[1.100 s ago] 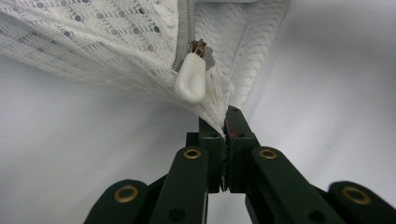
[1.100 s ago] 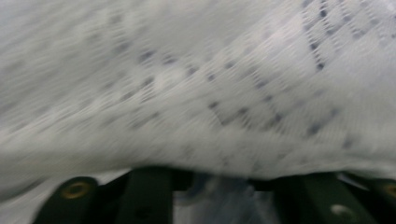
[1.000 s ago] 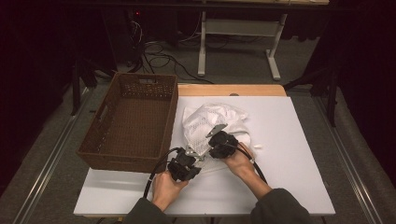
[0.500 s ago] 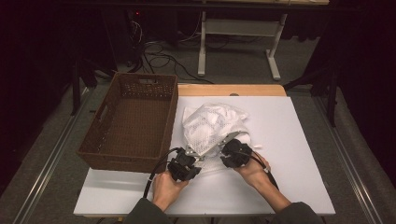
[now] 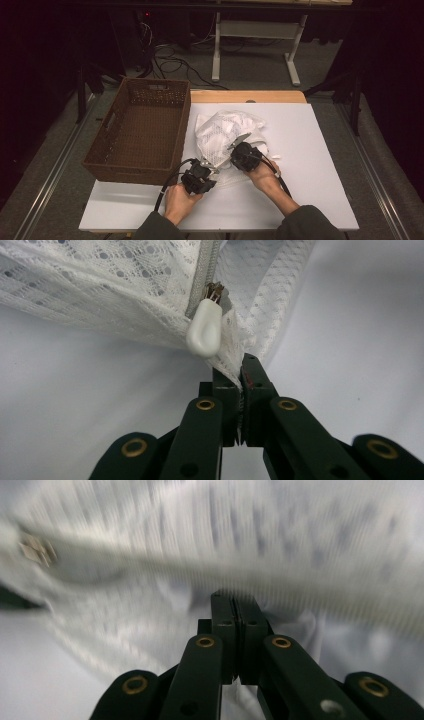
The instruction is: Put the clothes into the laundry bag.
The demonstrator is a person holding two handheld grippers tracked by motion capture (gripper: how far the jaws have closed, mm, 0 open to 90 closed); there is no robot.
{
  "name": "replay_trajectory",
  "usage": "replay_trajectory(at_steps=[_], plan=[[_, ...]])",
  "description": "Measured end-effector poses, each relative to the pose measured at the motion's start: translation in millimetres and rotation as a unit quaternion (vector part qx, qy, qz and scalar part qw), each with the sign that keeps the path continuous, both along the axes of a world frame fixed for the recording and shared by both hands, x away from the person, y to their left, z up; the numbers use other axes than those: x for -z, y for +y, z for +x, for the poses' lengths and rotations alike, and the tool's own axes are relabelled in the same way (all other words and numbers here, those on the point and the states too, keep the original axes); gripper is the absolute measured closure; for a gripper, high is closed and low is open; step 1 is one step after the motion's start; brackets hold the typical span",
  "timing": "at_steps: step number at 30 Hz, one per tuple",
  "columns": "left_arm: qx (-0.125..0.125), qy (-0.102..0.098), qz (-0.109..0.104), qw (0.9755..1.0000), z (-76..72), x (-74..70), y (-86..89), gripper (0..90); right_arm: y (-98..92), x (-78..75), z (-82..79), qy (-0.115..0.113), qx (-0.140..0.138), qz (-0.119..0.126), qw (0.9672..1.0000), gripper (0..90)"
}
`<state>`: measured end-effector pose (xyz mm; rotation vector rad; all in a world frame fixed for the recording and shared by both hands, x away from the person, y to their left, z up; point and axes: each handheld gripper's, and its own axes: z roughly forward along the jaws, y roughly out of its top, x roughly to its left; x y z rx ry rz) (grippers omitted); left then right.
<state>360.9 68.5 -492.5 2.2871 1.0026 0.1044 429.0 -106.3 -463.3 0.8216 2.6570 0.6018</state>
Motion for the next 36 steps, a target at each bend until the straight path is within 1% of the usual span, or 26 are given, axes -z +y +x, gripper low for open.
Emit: replay_trajectory(at_steps=[2,3,4,5,7,8,9,10,11,12,13,14,15,16,17,18,19,20,22,24,26,27,29,31,33,36], plan=[[0.004,0.0,-0.002,1.0,-0.8,-1.8,1.6,87.5,8.9,-3.7,4.6,-0.015,-0.003,0.001,0.9999,90.0],[0.005,0.003,-0.003,1.0,-1.1,-2.3,2.0,87.6,12.6,-3.7,6.6,-0.025,0.0,-0.003,0.9997,90.0],[0.002,0.001,-0.003,1.0,-2.4,-2.1,1.4,87.6,17.2,-3.0,10.4,-0.035,0.0,-0.01,0.9993,90.0],[0.004,0.0,0.001,1.0,-2.9,-2.4,1.1,87.6,22.6,0.3,15.7,-0.047,0.001,-0.017,0.9987,90.0],[0.008,-0.003,0.006,0.9999,-3.4,-3.0,1.5,87.7,29.7,11.8,25.1,-0.068,0.006,-0.046,0.9966,90.0],[0.007,-0.003,0.006,1.0,-3.7,-3.4,2.0,87.8,30.6,16.9,28.0,-0.071,0.009,-0.053,0.996,90.0],[0.006,-0.002,0.006,1.0,-3.9,-3.8,2.9,87.7,30.7,22.4,31.2,-0.07,0.012,-0.053,0.996,90.0],[0.005,-0.002,0.006,1.0,-3.7,-4.1,4.0,87.7,30.4,25.9,33.1,-0.074,0.015,-0.044,0.9962,90.0],[0.003,-0.001,0.003,1.0,-3.2,-3.8,5.6,87.7,30.1,25.2,32.9,-0.071,0.019,-0.044,0.9963,90.0],[0.002,0.0,0.002,1.0,-2.8,-3.2,6.6,87.6,29.0,25.0,32.8,-0.067,0.019,-0.03,0.9971,89.1],[-0.001,0.001,0.001,1.0,-2.7,-2.7,7.3,87.5,27.0,21.9,31.7,-0.056,0.017,-0.025,0.998,85.5],[-0.004,0.0,-0.001,1.0,-2.7,-2.1,7.8,87.3,24.3,18.2,29.7,-0.047,0.014,-0.013,0.9987,81.0],[-0.004,-0.001,0.0,1.0,-2.5,-2.0,8.9,87.0,22.0,14.7,27.3,-0.04,0.011,-0.007,0.9991,76.7],[-0.005,-0.004,0.0,1.0,-2.5,-1.9,9.5,86.4,18.3,9.2,21.6,-0.034,0.007,0.001,0.9994,72.7],[-0.007,-0.006,0.001,1.0,-2.6,-2.1,10.1,85.9,15.2,5.5,16.6,-0.035,0.002,0.003,0.9994,69.6],[-0.009,-0.007,0.001,0.9999,-2.8,-2.2,10.5,85.6,11.8,1.3,10.9,-0.039,-0.001,0.0,0.9992,68.0],[-0.012,-0.008,0.001,0.9999,-3.2,-2.3,10.8,85.5,7.8,-1.5,6.1,-0.045,-0.006,0.01,0.9989,66.2],[-0.011,-0.008,0.003,0.9999,-3.2,-2.7,11.4,85.3,3.2,-6.6,0.7,-0.044,-0.006,0.012,0.999,64.3],[-0.013,-0.01,0.004,0.9999,-2.9,-3.0,11.8,85.2,-7.2,-14.3,-8.4,-0.051,-0.009,0.03,0.9982,62.8],[-0.015,-0.009,0.005,0.9998,-2.4,-2.3,11.6,85.0,-21.6,-22.9,-18.0,-0.059,-0.007,0.043,0.9973,62.1],[-0.016,-0.01,0.006,0.9998,-2.3,-2.1,11.6,84.7,-40.6,-29.1,-25.8,-0.069,0.008,0.055,0.9961,61.5],[-0.016,-0.01,0.006,0.9998,-2.2,-2.2,11.7,84.4,-49.9,-30.9,-28.3,-0.067,0.019,0.06,0.9958,61.6],[-0.018,-0.009,0.006,0.9998,-1.7,-2.4,11.4,84.3,-65.6,-30.1,-30.4,-0.067,0.038,0.065,0.9949,64.5],[-0.018,-0.01,0.007,0.9998,-1.0,-2.9,10.6,84.2,-82.9,-24.6,-31.0,-0.053,0.062,0.056,0.9951,70.1],[-0.019,-0.014,0.009,0.9997,-1.0,-4.1,10.7,84.2,-95.4,-17.2,-31.0,-0.047,0.072,0.042,0.9954,73.9],[-0.022,-0.016,0.009,0.9996,-1.4,-5.2,11.5,84.2,-108.0,-9.4,-30.8,-0.04,0.089,0.04,0.9944,75.1]])
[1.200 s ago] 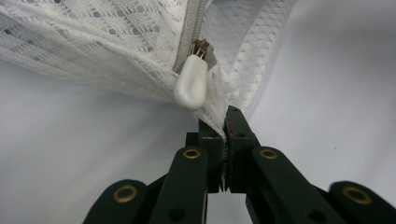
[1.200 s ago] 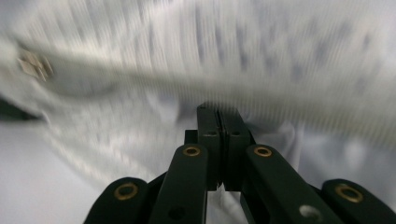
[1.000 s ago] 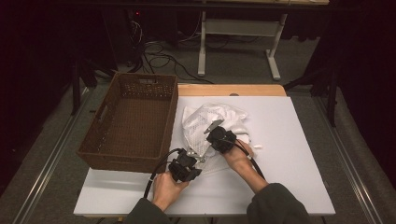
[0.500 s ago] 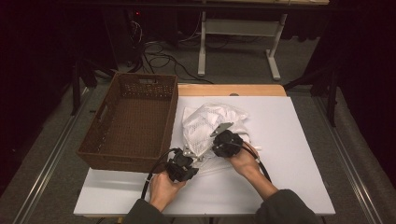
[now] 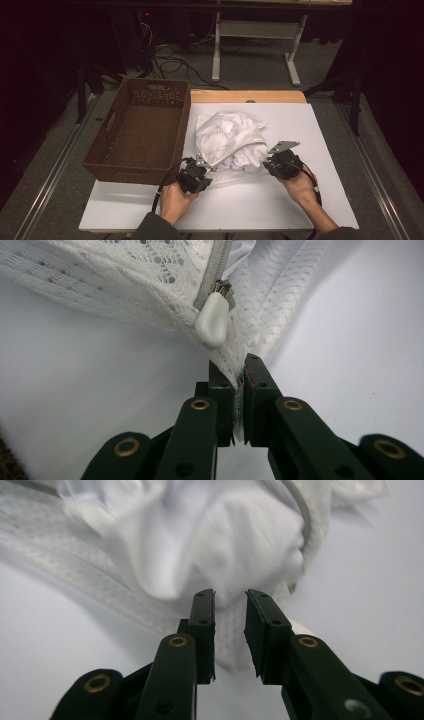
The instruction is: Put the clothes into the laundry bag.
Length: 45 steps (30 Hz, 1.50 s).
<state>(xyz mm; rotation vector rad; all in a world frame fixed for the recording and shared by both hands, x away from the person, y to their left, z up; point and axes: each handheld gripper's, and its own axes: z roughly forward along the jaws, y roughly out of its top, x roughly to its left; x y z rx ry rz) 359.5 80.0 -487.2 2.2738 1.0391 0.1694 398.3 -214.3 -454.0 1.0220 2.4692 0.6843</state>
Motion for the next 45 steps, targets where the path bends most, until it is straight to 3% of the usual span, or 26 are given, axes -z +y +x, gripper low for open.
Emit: replay_trajectory(at_steps=[3,6,8,10,14,19,24,26,28,31,33,37,39,41,45], plan=[[0.005,0.003,0.006,1.0,1.1,1.1,-0.4,84.3,-5.9,5.1,1.5,-0.003,0.023,-0.003,0.9997,72.6],[0.006,0.004,0.006,1.0,1.6,0.8,0.3,84.2,-2.7,11.7,5.2,-0.001,0.032,-0.028,0.9991,64.9],[0.004,0.003,0.004,1.0,1.5,0.7,0.4,84.2,2.7,18.3,9.3,0.007,0.034,-0.047,0.9983,65.2],[0.003,0.003,0.003,1.0,1.2,0.2,0.8,84.1,6.4,23.9,13.1,0.012,0.031,-0.064,0.9974,72.0],[0.002,0.001,0.002,1.0,1.6,-0.4,1.7,84.2,7.1,27.9,13.7,0.014,0.025,-0.073,0.9969,88.6],[-0.005,0.001,-0.006,1.0,2.0,-2.7,5.6,84.7,-4.1,14.1,-2.7,0.007,0.017,-0.065,0.9977,89.7],[0.0,0.005,0.001,1.0,2.1,-0.4,1.6,84.5,-21.0,15.5,-23.9,0.03,0.013,-0.054,0.998,88.7],[-0.004,0.006,0.007,0.9999,2.8,1.1,0.2,83.9,-19.2,19.1,-29.5,0.033,0.003,-0.061,0.9976,81.6],[-0.012,0.007,0.005,0.9999,2.9,-0.4,0.5,80.9,-13.5,13.5,-33.6,0.024,0.001,-0.047,0.9986,71.9],[-0.017,-0.003,0.014,0.9997,0.2,-7.8,0.8,71.0,-1.4,-0.6,-38.5,0.002,-0.028,-0.017,0.9995,67.9],[-0.021,-0.014,0.021,0.9995,-2.6,-13.3,1.3,64.9,10.4,-6.2,-41.0,-0.008,-0.048,-0.02,0.9986,67.4],[-0.035,-0.027,0.01,0.999,-8.4,-24.9,2.7,59.3,31.5,-3.2,-37.0,-0.006,-0.077,-0.036,0.9964,67.5],[-0.033,-0.03,0.015,0.9989,-10.4,-26.8,1.0,57.8,38.5,1.6,-30.8,0.0,-0.084,-0.044,0.9955,67.6],[-0.031,-0.029,0.016,0.999,-11.3,-26.7,-1.7,55.3,43.2,6.9,-23.4,0.014,-0.081,-0.043,0.9957,68.1],[-0.031,-0.026,-0.004,0.9992,-12.2,-26.0,-4.1,49.3,49.6,13.9,-12.1,0.032,-0.082,-0.035,0.9955,68.9]])
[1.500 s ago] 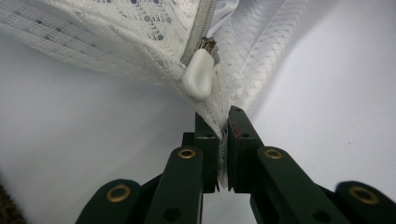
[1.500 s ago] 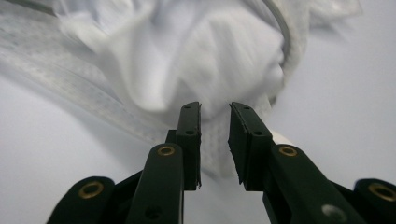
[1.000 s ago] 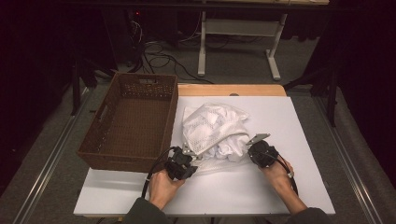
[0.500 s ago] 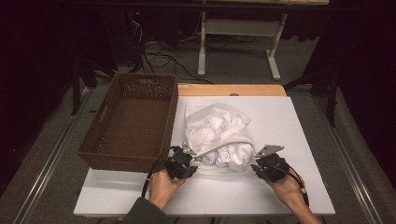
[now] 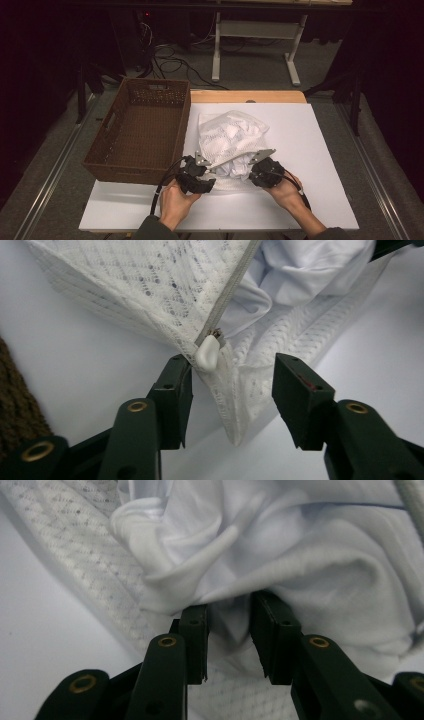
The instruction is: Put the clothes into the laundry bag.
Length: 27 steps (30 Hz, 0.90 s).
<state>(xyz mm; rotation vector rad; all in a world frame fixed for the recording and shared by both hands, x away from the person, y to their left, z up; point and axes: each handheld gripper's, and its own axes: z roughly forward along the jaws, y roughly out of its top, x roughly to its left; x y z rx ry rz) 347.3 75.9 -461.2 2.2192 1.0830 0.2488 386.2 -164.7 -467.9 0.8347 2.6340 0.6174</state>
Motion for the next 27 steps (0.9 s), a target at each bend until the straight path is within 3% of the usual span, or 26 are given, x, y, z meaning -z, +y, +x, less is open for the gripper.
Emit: replay_trajectory(at_steps=[4,9,14,18,19,22,25,27], plan=[[0.011,0.003,0.001,0.9999,-0.4,2.7,-8.9,47.6,6.7,1.7,6.3,0.005,0.0,0.013,0.9999,68.3],[0.012,0.0,0.013,0.9998,-2.2,7.7,-15.5,46.4,17.9,-1.9,7.2,-0.01,-0.019,0.02,0.9996,65.6],[0.007,0.007,0.011,0.9999,4.1,14.4,-18.0,46.7,32.3,-5.2,10.0,-0.018,-0.034,0.025,0.9989,61.3],[0.004,0.009,0.051,0.9987,12.6,28.1,-22.7,46.5,46.0,-3.0,10.6,-0.024,-0.035,0.02,0.9989,55.6],[0.004,0.009,0.051,0.9987,12.6,28.1,-22.7,46.7,49.5,-1.2,10.0,-0.028,-0.038,0.016,0.9988,54.9],[-0.004,0.013,0.056,0.9983,17.3,33.5,-23.0,47.6,57.6,2.8,10.1,-0.034,-0.033,0.015,0.9988,52.9],[0.005,0.02,0.057,0.9981,19.3,36.6,-26.1,50.2,62.7,2.2,12.2,-0.034,-0.033,0.007,0.9989,52.5],[0.014,0.02,0.058,0.9981,18.6,38.1,-27.4,57.6,63.2,2.4,15.0,-0.031,-0.03,0.011,0.999,52.6]])
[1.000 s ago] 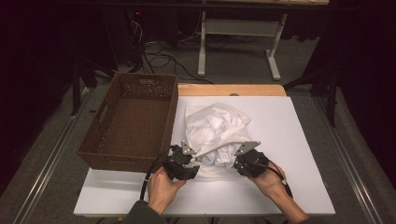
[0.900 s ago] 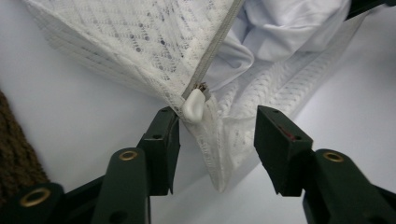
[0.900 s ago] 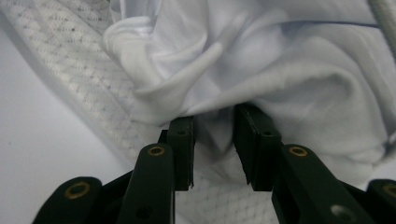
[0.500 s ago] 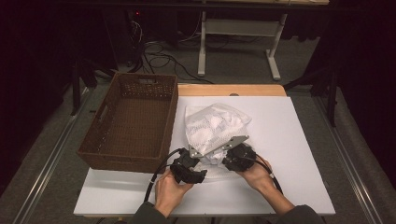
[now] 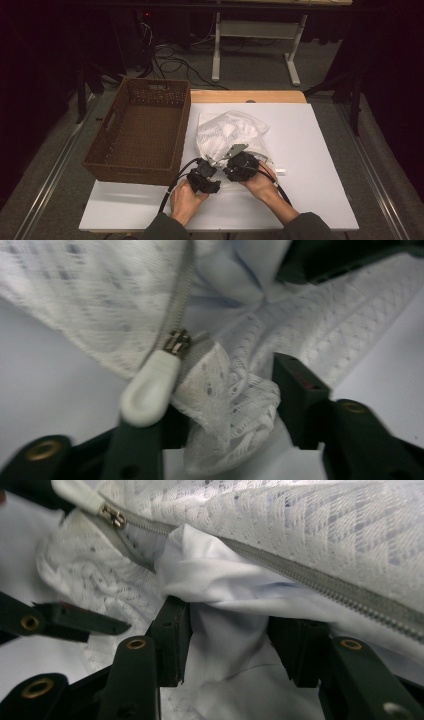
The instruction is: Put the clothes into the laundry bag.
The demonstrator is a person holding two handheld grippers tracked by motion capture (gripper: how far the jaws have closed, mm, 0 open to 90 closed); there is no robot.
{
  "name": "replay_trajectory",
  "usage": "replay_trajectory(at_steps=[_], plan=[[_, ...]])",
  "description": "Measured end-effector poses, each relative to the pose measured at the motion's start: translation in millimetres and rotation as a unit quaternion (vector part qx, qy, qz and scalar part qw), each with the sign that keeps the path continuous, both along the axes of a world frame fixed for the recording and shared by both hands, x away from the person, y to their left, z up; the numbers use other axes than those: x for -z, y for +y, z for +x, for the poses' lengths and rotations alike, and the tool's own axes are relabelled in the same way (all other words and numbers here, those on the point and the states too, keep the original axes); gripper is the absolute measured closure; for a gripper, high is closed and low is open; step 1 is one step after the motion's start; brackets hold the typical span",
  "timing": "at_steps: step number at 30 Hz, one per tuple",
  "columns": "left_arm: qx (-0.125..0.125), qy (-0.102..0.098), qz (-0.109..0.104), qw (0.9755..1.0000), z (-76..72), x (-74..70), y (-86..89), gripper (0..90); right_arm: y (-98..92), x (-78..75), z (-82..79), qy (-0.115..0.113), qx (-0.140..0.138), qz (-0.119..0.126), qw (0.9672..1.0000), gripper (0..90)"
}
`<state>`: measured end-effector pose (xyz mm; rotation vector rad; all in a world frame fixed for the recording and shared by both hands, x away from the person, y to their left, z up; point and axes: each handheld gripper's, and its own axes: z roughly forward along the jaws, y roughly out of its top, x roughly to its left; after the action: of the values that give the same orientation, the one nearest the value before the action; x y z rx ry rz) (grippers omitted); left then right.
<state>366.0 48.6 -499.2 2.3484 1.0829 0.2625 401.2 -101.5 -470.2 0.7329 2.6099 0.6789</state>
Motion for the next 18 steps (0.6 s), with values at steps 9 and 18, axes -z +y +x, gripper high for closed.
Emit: replay_trajectory(at_steps=[9,18], plan=[[0.009,0.024,-0.023,0.9994,-2.3,-5.4,9.6,86.5,-4.7,10.4,10.9,0.012,0.029,0.035,0.9989,81.2],[0.004,0.024,-0.045,0.9987,-14.1,-22.0,33.1,87.1,3.9,13.7,35.7,-0.017,0.062,0.006,0.9979,86.1]])
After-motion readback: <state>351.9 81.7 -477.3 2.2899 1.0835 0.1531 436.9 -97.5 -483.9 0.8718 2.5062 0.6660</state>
